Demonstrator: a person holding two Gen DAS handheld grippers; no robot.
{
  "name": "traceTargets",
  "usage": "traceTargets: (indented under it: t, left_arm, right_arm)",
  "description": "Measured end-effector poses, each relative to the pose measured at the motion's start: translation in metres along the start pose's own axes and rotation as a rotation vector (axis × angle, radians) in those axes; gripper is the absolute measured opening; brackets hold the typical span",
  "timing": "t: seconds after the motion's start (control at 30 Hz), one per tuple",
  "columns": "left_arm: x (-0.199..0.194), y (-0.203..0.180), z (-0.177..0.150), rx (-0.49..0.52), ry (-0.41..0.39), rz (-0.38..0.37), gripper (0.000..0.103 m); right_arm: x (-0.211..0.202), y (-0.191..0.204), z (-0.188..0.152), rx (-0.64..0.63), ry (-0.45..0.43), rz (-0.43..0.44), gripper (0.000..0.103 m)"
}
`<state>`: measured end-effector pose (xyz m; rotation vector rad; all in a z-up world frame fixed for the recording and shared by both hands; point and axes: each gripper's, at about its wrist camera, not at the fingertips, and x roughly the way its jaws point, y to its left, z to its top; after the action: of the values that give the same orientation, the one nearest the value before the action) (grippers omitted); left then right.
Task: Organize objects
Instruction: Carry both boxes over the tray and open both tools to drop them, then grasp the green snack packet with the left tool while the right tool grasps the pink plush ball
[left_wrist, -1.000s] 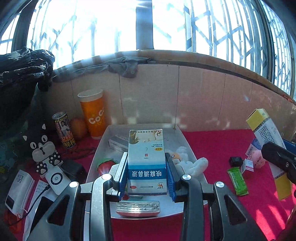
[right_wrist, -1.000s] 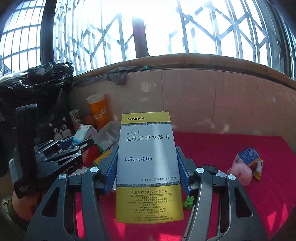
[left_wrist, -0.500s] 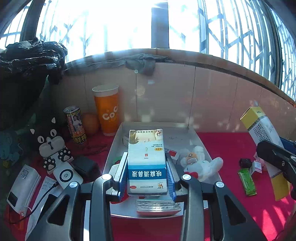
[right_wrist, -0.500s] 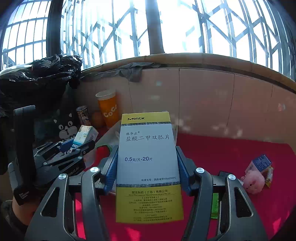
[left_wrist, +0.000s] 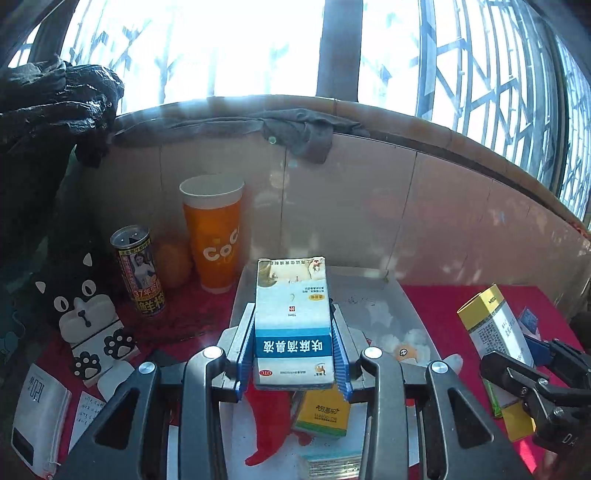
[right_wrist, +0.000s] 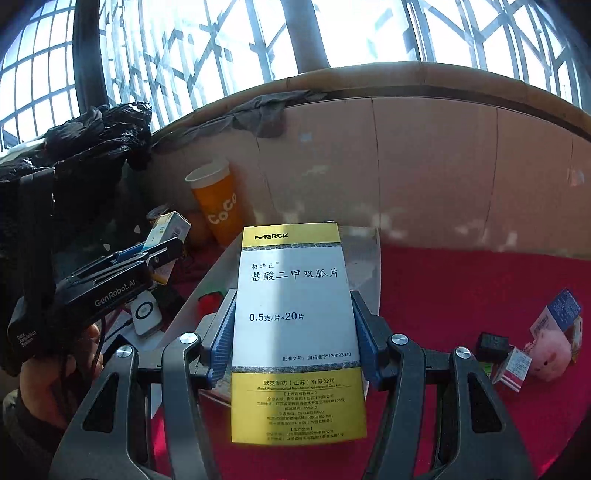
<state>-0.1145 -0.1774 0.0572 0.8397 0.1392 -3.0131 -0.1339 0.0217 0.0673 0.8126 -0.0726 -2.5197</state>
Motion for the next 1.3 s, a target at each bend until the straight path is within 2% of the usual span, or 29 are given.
traceTargets:
  t: [0.17, 0.2, 0.23, 0.27, 0.3, 0.33, 0.37, 0.53, 0.73, 0.87, 1.0, 1.23, 1.3]
  left_arm:
    - [0.028, -0.007, 0.005, 0.039, 0.058, -0.013, 0.038]
    - [0.032, -0.008, 0.005, 0.037, 0.064, -0.016, 0.043]
    - [0.034, -0.008, 0.005, 0.035, 0.062, -0.012, 0.064]
    - [0.035, -0.008, 0.004, 0.031, 0.051, 0.001, 0.081]
    - [0.034, -0.007, 0.004, 0.026, 0.033, 0.014, 0.102]
    - [0.032, -0.007, 0.003, 0.022, 0.016, 0.024, 0.103]
    - [0.03, -0.006, 0.002, 0.019, 0.005, 0.033, 0.103]
    - [0.019, -0.004, 0.0, -0.018, -0.012, 0.072, 0.103]
    - [-0.007, -0.021, -0.001, -0.031, -0.064, 0.013, 0.103]
    - [-0.02, -0.045, -0.005, -0.013, -0.078, -0.055, 0.103]
    - [-0.016, -0.086, -0.019, 0.055, -0.015, -0.135, 0.103]
    - [-0.004, -0.17, -0.057, 0.248, 0.098, -0.252, 0.103]
    - [0.006, -0.194, -0.065, 0.275, 0.154, -0.298, 0.103]
  right_arm:
    - [0.035, 0.004, 0.004, 0.036, 0.031, 0.013, 0.057]
    - [0.042, 0.004, 0.004, 0.044, 0.032, 0.014, 0.057]
    - [0.048, 0.003, 0.004, 0.048, 0.037, 0.018, 0.058]
    - [0.056, 0.003, 0.003, 0.046, 0.052, 0.012, 0.067]
    - [0.063, 0.002, 0.002, 0.045, 0.07, 0.002, 0.079]
    - [0.067, 0.0, 0.0, 0.052, 0.079, -0.006, 0.096]
    - [0.066, -0.003, -0.003, 0.062, 0.071, -0.008, 0.103]
    - [0.05, -0.015, -0.016, 0.083, 0.033, -0.03, 0.103]
    - [0.012, -0.032, -0.027, 0.13, -0.03, -0.042, 0.103]
    - [-0.016, -0.053, -0.036, 0.164, -0.08, -0.099, 0.103]
    - [-0.042, -0.088, -0.044, 0.211, -0.12, -0.176, 0.103]
    - [-0.09, -0.202, -0.071, 0.39, -0.114, -0.376, 0.103]
    - [-0.097, -0.237, -0.078, 0.475, -0.104, -0.389, 0.103]
